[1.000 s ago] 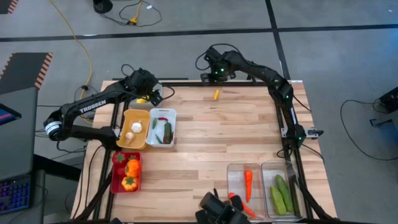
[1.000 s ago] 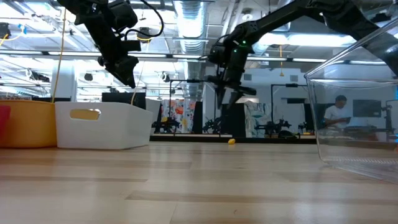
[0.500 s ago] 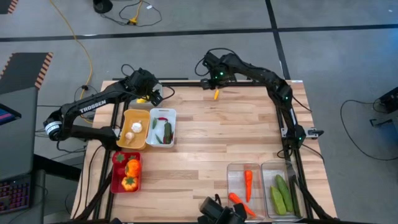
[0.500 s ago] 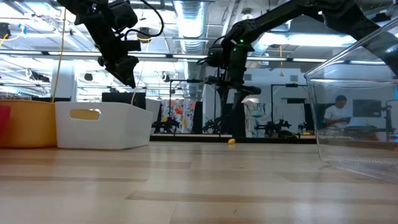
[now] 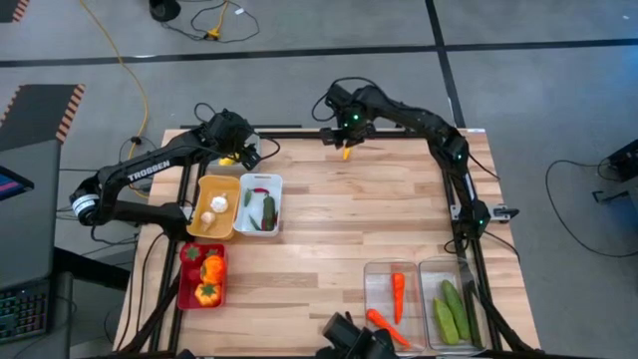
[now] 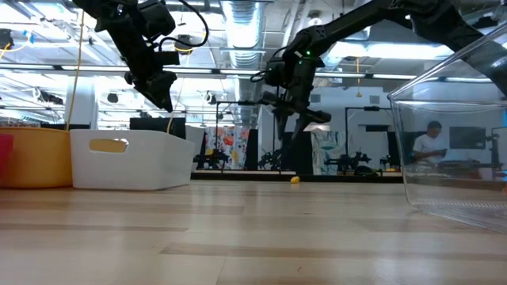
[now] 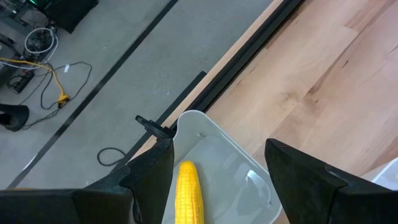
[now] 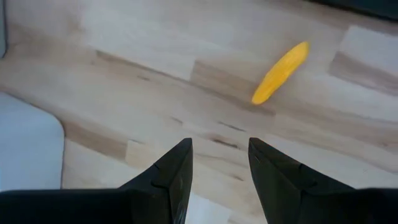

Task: Sort produce into baskets
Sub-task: Put the small yellow corn into the gray bin

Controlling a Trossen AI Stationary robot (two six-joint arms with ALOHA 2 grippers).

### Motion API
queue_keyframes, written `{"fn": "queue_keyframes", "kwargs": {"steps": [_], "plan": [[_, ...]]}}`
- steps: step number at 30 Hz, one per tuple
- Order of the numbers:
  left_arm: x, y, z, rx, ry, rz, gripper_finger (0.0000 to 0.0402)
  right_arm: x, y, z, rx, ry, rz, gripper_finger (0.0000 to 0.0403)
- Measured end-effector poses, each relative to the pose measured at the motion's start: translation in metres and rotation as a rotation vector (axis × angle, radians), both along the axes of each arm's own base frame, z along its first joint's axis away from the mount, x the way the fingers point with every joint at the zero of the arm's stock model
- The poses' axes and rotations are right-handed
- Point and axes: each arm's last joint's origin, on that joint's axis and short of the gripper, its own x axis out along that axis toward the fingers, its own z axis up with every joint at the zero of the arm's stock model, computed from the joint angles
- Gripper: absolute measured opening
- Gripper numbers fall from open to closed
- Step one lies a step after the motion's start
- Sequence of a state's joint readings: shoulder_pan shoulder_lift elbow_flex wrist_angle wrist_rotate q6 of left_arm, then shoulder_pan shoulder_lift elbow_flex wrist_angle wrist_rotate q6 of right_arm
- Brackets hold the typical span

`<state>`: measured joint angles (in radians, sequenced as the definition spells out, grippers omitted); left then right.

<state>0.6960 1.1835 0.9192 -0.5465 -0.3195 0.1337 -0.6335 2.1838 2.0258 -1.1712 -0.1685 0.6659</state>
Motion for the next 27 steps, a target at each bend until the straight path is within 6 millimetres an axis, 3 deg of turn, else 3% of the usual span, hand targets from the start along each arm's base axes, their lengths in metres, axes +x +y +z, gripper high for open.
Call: {"fn": "queue_keyframes", "kwargs": {"steps": [7,15,27], "plan": [[0.000,0.000,0.000,0.000,0.000,0.000,0.0240,-0.001,0.002,-0.012,0.213,-0.045,0.019,0.0182],[0.000,0.000,0.000,-0.001,0.000,-0.001,0.0240,-0.003,0.008,-0.013,0.232,0.012,0.023,0.0182],[0.000,0.000,0.000,-0.001,0.000,-0.002,0.0240,0.022,0.056,-0.022,0.174,0.129,0.078,0.0182]]}}
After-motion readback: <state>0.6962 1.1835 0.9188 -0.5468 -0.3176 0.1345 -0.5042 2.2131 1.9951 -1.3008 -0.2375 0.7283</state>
